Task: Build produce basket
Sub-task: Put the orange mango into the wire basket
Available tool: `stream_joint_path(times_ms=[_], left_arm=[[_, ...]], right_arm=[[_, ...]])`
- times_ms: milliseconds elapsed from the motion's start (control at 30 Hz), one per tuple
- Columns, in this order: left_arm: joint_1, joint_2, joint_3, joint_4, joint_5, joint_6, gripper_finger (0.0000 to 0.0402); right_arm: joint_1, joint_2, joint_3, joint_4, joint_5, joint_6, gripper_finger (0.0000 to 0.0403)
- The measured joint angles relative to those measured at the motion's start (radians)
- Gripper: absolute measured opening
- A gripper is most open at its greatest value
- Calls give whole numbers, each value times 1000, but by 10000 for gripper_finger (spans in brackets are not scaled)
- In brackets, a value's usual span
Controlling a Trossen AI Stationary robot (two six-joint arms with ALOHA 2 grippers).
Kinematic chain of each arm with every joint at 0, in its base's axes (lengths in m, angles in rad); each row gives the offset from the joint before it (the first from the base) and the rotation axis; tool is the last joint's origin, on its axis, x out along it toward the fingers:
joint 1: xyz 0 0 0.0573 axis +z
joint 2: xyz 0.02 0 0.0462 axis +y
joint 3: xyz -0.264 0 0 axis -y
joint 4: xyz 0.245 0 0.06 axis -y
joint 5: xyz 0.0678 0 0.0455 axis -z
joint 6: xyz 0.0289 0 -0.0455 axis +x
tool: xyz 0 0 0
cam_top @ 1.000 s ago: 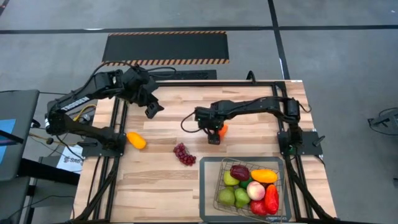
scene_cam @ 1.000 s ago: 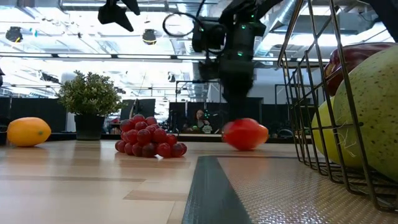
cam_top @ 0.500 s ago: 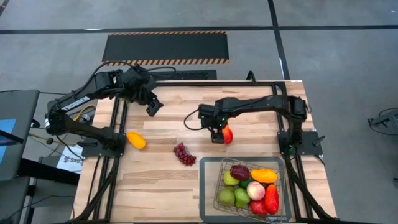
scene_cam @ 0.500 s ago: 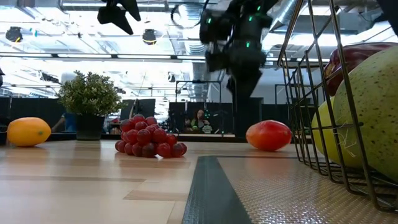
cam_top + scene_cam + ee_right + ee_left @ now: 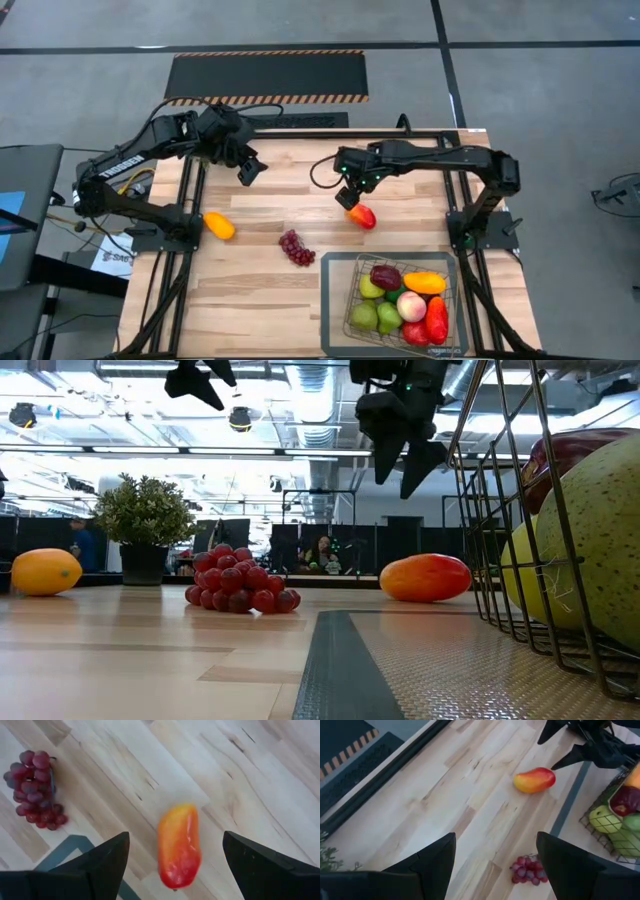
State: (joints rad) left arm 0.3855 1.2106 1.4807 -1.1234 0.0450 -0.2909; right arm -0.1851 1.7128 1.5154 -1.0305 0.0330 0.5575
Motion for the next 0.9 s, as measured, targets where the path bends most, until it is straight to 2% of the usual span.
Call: stream_joint_path(times_ms=[233,533,667,900], left_arm=[[-7,0,0,23,-8,-33,264],[-58,-9,1,68,-57,-109,264],[-72,-50,59,150,-59,-113,264],[-71,-130,203,278,-153,-62,264]], right_arm=[[0,63,-1,40,1,-5,340],[4,24,0,53,2,-62,340],[-9,14,0,52,3,-93,340],[-14,13,0,60,3,-119,340]])
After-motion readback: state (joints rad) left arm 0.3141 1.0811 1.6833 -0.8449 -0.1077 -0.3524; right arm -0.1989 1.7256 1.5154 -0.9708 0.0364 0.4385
